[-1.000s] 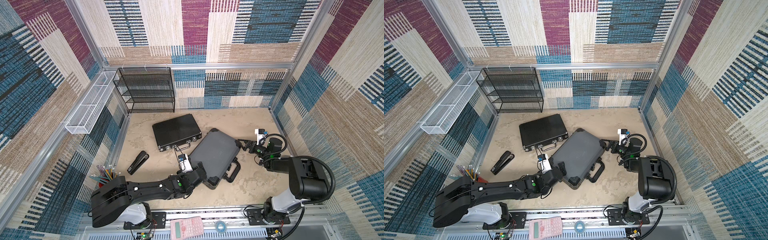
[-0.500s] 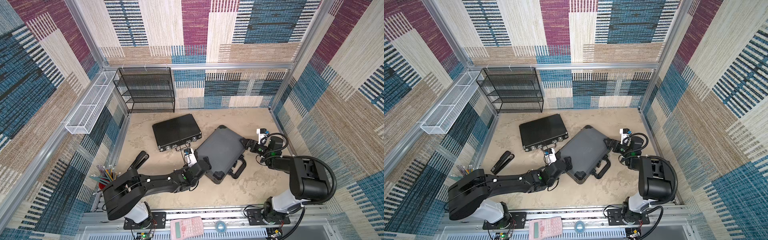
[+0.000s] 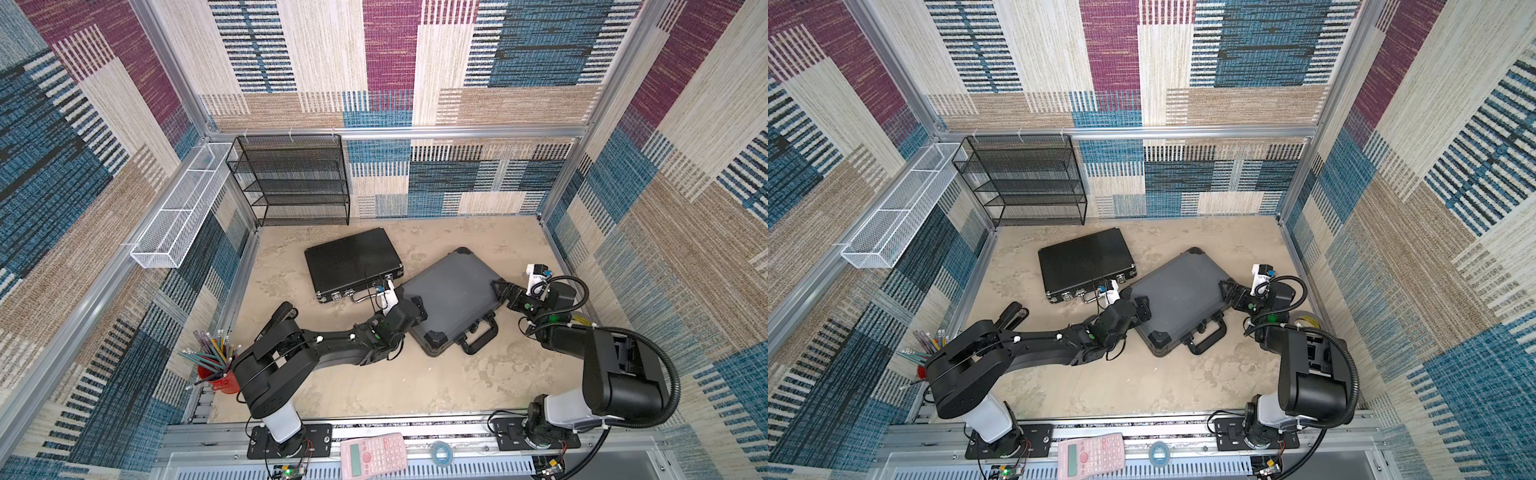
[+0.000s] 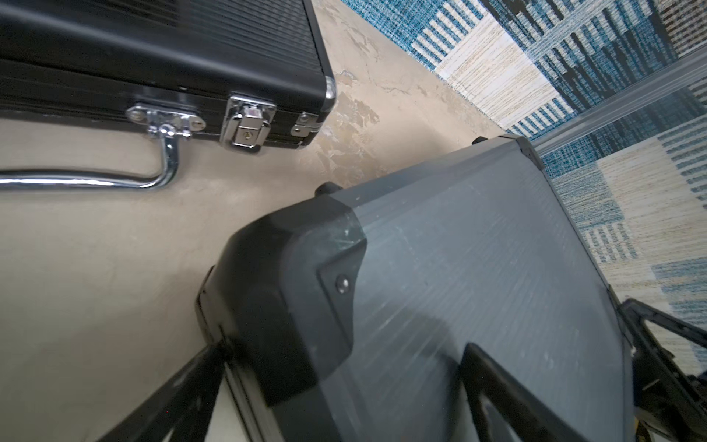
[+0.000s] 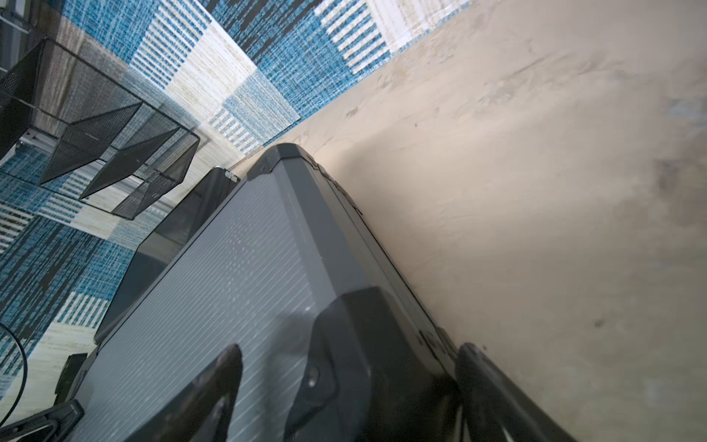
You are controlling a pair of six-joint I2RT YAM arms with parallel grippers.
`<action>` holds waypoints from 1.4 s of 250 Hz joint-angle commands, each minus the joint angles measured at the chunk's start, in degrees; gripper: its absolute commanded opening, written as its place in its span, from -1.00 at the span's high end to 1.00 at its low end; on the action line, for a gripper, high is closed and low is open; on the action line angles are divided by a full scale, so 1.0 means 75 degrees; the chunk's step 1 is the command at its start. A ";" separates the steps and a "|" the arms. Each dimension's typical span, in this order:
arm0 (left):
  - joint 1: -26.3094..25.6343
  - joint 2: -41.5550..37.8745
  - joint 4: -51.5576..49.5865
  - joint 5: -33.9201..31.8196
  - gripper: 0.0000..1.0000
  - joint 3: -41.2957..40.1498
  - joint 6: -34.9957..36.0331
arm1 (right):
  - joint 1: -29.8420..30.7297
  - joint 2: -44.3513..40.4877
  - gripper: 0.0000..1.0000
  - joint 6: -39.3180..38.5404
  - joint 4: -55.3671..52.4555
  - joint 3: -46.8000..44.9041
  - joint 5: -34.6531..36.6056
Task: Open the poker set cases
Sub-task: Adjust the poker set case at the center of the board.
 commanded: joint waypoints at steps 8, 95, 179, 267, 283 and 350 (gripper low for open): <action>0.0012 0.0413 -0.0129 0.2061 -0.91 0.0459 0.0853 | -0.0070 -0.0355 -0.78 0.0262 -0.0489 -0.0143 -0.0616; 0.0248 0.1466 -0.0543 0.2604 -0.89 0.2039 0.1586 | -0.0456 -0.0630 -0.83 0.0502 -0.0608 -0.0499 -0.0333; 0.0707 0.2245 -0.0771 0.3371 -0.89 0.3469 0.1984 | -0.0647 -0.1181 -0.89 0.0833 -0.0734 -0.0860 0.0215; 0.0789 0.1279 -0.0297 0.2966 -0.90 0.2040 0.1497 | -0.0651 -0.1917 -0.97 0.0821 -0.1047 -0.1017 0.0967; 0.0763 0.0991 -0.0203 0.2808 -0.94 0.1695 0.1437 | -0.0656 -0.2076 -0.99 0.0794 -0.1032 -0.1075 0.1039; 0.0764 0.1078 -0.0061 0.3318 -0.94 0.1641 0.1365 | -0.0674 -0.2296 -0.99 0.0521 -0.0998 -0.1089 0.1308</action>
